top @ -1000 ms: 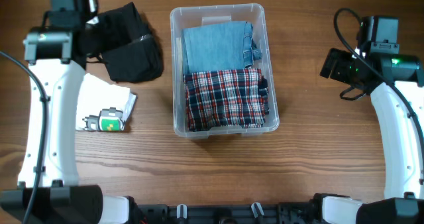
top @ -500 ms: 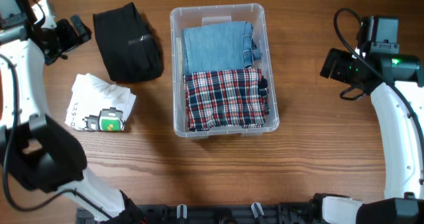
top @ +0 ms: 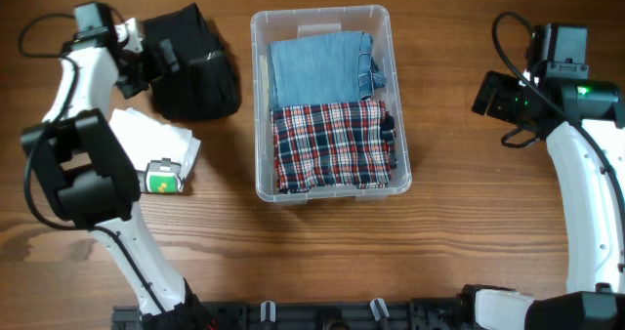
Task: Pack container
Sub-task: 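Reach the left gripper to the black garment and grasp it, then lift the black garment with the left gripper and lower it into the bin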
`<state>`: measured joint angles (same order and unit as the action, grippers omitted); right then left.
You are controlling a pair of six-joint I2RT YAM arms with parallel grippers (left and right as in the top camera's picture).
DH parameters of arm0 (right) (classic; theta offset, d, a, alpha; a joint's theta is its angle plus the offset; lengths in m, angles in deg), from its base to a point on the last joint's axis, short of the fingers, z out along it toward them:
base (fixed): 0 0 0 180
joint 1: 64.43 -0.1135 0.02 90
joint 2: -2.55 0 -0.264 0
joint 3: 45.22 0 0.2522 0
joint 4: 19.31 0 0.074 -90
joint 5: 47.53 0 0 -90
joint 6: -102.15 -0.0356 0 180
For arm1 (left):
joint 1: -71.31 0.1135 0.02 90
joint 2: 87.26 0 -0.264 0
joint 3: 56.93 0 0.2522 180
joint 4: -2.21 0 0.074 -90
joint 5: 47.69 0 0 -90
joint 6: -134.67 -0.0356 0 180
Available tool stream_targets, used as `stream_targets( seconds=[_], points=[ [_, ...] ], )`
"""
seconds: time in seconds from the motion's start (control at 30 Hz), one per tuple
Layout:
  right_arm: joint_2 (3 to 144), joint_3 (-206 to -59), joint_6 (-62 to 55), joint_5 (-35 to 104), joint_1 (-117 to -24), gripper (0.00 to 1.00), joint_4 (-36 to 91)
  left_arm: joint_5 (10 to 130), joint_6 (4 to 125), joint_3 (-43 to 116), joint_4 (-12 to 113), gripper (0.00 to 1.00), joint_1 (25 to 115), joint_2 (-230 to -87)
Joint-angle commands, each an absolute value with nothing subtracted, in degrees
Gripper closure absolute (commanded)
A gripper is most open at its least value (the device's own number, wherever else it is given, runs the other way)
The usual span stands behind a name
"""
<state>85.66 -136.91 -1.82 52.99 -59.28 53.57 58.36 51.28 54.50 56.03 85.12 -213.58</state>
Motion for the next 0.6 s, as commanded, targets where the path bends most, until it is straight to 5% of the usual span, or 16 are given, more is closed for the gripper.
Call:
stream_targets(
  seconds=[0.0,0.57],
  points=[
    [84.83,-137.61,-1.34,53.17,-59.26,0.00,53.44,49.93,55.67,55.46,55.57,0.00,82.52,-213.86],
    [84.83,-137.61,-1.32,53.17,-59.26,0.00,53.44,50.89,59.28,55.09,56.79,0.00,83.06,-216.73]
  ],
)
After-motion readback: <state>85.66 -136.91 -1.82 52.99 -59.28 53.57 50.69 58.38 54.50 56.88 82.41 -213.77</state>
